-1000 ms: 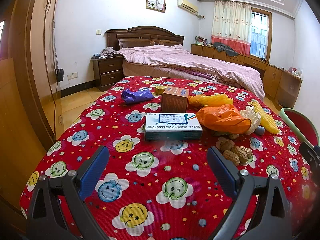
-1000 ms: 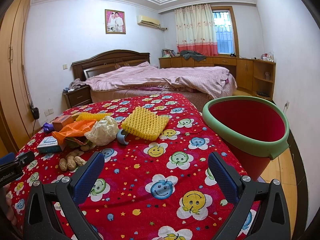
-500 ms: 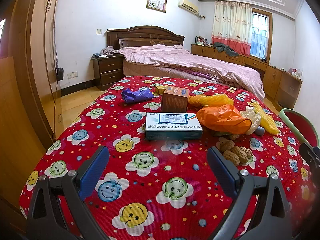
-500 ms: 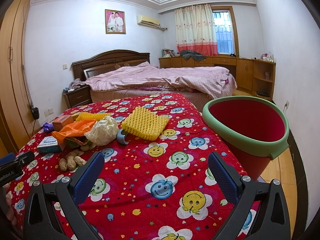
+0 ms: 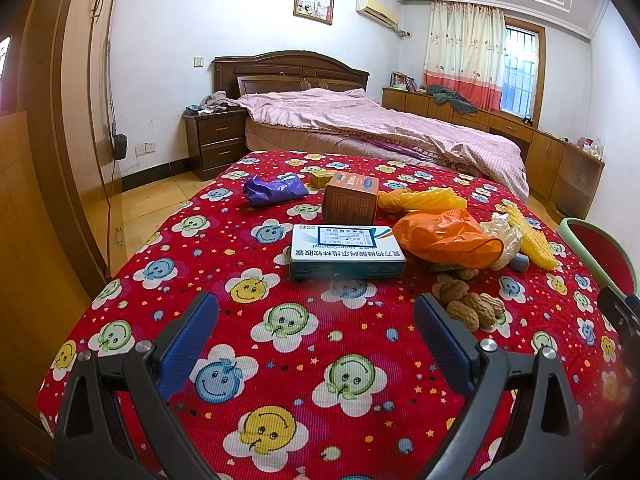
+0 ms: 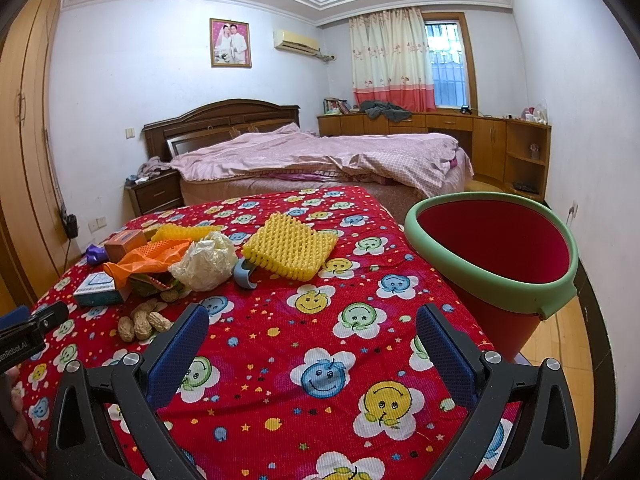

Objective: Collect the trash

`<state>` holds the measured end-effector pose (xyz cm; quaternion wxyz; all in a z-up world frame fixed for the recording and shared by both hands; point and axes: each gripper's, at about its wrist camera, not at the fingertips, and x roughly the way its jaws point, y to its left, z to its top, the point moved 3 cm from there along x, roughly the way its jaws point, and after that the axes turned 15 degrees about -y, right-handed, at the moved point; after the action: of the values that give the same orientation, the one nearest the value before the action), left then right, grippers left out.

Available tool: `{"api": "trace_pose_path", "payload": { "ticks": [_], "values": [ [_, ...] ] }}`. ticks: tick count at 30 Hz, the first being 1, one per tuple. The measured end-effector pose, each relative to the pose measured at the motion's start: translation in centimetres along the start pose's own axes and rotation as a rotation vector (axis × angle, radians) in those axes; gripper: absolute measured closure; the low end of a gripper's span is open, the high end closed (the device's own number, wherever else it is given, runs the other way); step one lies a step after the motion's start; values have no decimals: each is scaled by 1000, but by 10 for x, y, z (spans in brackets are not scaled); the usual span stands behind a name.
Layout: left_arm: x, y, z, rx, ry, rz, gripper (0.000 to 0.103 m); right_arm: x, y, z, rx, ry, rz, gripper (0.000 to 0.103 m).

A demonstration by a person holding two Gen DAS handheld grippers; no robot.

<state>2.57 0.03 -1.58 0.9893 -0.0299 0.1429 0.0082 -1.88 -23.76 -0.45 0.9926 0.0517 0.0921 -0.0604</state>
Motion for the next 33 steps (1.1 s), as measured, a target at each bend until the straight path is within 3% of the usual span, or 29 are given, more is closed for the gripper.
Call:
{"api": "trace_pose_path", "payload": {
  "ticks": [24,33],
  "values": [
    [-1,2,-4,-7,5,-3,5,0,0,1,-1,1,0,1],
    [10,-9,-5,10,92,-67,5,7,2,0,-13,26,-21,1]
  ]
}}
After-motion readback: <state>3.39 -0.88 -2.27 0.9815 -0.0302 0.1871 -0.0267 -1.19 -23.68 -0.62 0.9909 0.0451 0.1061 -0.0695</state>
